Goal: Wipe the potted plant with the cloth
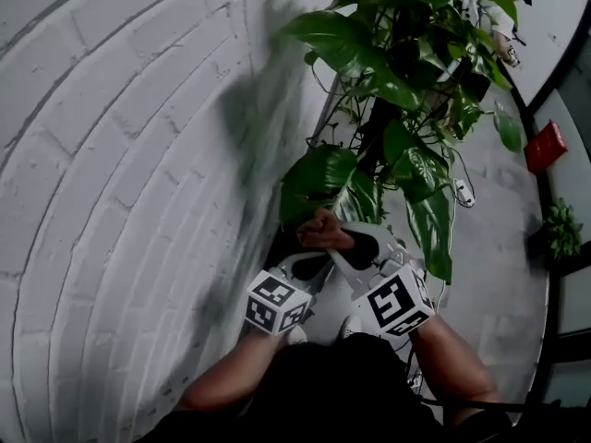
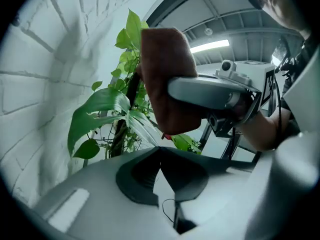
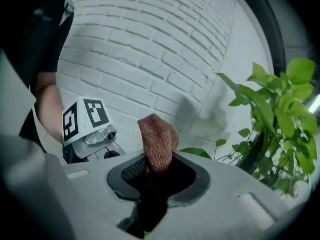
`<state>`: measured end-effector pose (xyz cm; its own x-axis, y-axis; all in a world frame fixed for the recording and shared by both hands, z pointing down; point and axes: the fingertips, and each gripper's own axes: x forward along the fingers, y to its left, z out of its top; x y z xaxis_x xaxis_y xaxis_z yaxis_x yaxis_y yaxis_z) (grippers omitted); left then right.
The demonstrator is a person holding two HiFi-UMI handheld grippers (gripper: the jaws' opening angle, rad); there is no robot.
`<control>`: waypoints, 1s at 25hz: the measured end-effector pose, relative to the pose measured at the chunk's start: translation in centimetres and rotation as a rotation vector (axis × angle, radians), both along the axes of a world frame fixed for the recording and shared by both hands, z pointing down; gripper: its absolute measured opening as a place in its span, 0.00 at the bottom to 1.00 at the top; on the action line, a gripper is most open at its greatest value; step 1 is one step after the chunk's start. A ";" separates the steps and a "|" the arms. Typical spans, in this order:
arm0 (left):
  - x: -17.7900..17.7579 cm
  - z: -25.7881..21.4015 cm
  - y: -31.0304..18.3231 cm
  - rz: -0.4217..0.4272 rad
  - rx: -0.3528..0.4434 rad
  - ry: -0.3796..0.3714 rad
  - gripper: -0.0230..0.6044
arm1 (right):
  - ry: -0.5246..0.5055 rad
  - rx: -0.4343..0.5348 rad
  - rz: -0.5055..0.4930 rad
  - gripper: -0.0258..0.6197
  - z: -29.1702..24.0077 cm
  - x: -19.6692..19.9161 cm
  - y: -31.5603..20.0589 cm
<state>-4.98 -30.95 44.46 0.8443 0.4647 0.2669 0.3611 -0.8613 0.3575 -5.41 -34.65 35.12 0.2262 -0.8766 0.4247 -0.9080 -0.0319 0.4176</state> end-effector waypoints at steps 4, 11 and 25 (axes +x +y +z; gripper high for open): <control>-1.8 -1.4 0.9 0.019 -0.066 -0.032 0.06 | -0.213 0.220 0.121 0.15 -1.5 0.6 5.2; -4.6 -4.5 2.4 -0.006 -0.077 -0.005 0.06 | -0.462 0.472 0.356 0.15 -1.4 1.3 16.5; -12.2 -7.0 14.6 -0.021 -0.024 0.066 0.06 | -0.515 0.525 0.437 0.15 -0.4 -7.7 32.4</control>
